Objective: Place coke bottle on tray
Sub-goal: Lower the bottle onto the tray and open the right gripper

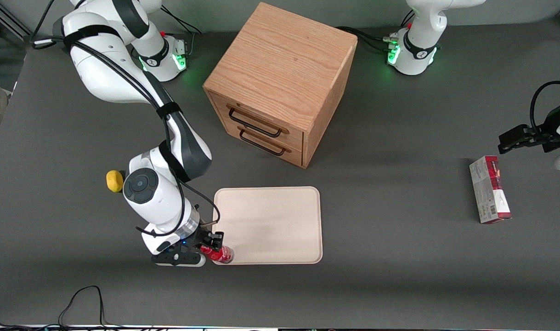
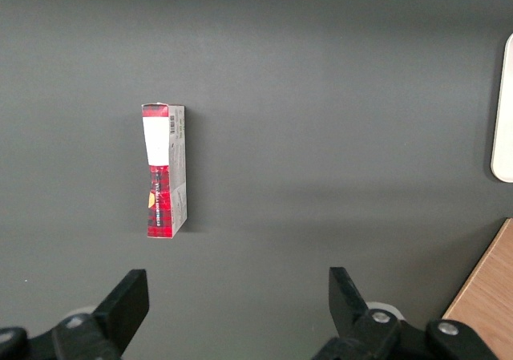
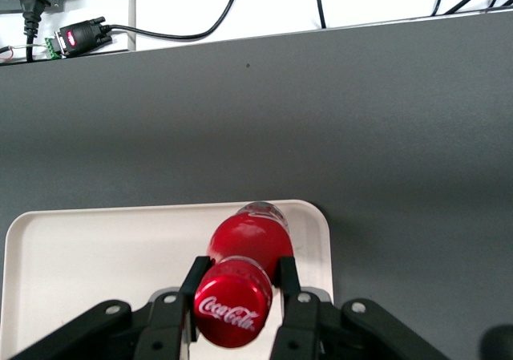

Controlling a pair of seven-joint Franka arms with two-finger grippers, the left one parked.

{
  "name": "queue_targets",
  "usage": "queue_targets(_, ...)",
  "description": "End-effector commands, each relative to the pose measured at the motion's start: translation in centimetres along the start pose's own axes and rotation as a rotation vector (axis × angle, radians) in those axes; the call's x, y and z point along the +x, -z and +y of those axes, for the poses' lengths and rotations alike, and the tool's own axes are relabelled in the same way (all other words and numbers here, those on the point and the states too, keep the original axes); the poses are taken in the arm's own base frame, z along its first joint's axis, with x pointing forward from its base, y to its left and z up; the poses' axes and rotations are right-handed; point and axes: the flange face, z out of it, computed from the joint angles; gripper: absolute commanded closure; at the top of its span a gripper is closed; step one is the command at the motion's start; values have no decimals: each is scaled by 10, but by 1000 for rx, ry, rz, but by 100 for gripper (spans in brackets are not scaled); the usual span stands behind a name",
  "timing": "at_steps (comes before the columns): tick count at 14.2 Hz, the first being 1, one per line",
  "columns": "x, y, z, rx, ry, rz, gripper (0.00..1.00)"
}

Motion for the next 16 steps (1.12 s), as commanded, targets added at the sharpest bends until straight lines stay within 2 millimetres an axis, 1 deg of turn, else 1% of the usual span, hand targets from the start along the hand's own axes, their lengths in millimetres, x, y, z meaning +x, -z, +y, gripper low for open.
queue_targets(1, 3, 5, -3, 0, 11, 28, 100)
queue_targets(4, 2, 4, -2, -1, 12, 26, 100)
queue_targets(6, -3, -8, -1, -8, 13, 8, 100)
queue_targets(8, -5, -13, 0, -24, 28, 6, 100)
queue_targets(9, -10, -19, 1, -43, 47, -1, 100)
queue_targets(12, -11, -21, 3, -47, 47, -6, 100)
queue_targets(13, -11, -21, 3, -47, 49, -6, 85)
queue_targets(14, -11, -21, 3, -48, 50, -6, 57)
queue_targets(15, -13, -24, 4, -54, 53, -10, 15)
queue_targets(16, -14, -25, 3, -65, 64, -7, 0)
